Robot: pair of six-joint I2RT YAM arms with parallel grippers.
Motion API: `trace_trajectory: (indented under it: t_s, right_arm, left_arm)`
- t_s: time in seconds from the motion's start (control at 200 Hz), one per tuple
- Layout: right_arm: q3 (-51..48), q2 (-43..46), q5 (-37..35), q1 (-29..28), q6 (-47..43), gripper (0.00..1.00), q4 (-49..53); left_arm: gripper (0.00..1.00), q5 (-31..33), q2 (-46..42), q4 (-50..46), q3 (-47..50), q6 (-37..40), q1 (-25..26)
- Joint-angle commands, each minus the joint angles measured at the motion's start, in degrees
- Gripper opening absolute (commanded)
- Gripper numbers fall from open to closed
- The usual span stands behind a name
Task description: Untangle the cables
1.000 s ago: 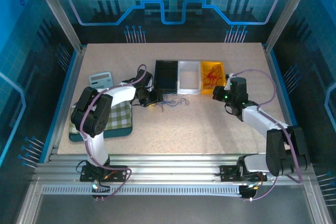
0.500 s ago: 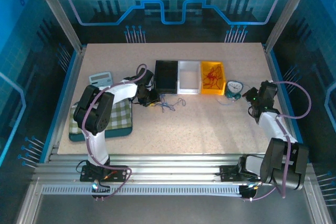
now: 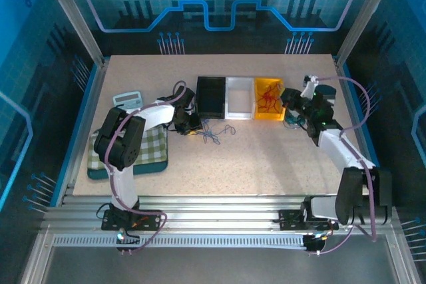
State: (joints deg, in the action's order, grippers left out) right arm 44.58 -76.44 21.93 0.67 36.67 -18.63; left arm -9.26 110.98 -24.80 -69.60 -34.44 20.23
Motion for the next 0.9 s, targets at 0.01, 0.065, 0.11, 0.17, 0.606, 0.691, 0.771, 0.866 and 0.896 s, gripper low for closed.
trace_trajectory:
  t_s: [0.01, 0.065, 0.11, 0.17, 0.606, 0.691, 0.771, 0.866, 0.896]
  right_arm:
    - [7.5, -3.8, 9.8, -3.3, 5.1, 0.03, -11.1]
    - [11.2, -5.0, 9.6, -5.1, 4.9, 0.03, -11.2]
    - [13.9, -5.9, 8.9, -6.3, 4.5, 0.03, -11.0]
    - [17.2, -6.7, 7.4, -7.5, 3.7, 0.03, -9.8]
    - [26.5, -13.1, 3.6, -10.8, -0.6, 0.03, -4.1]
    - [27.6, -13.6, 3.2, -11.5, -2.8, 0.03, -1.8]
    - [28.0, -13.9, 2.6, -12.2, -5.0, 0.03, 1.0]
    - [27.0, -13.7, 2.5, -12.6, -6.9, 0.03, 2.8]
    - [26.4, -13.4, 2.5, -12.9, -7.4, 0.03, 2.8]
  left_arm:
    - [0.27, 3.3, 2.7, -2.0, 0.3, 0.1, -0.9]
    - [0.27, 3.3, 2.5, -2.0, 0.4, 0.1, -0.8]
    - [0.27, 3.4, 2.4, -1.9, 0.6, 0.2, -0.8]
    - [0.28, 3.5, 2.2, -1.9, 0.8, 0.1, -0.8]
    - [0.28, 5.2, 1.0, -1.9, 1.0, 0.8, -0.5]
    - [0.28, 5.3, 1.0, -1.8, 0.9, 0.9, -0.4]
    - [0.28, 5.3, 1.1, -1.8, 0.8, 0.9, -0.4]
    - [0.28, 5.4, 1.0, -2.0, 0.7, 1.1, -0.4]
    - [0.28, 5.4, 1.0, -2.0, 0.8, 1.1, -0.4]
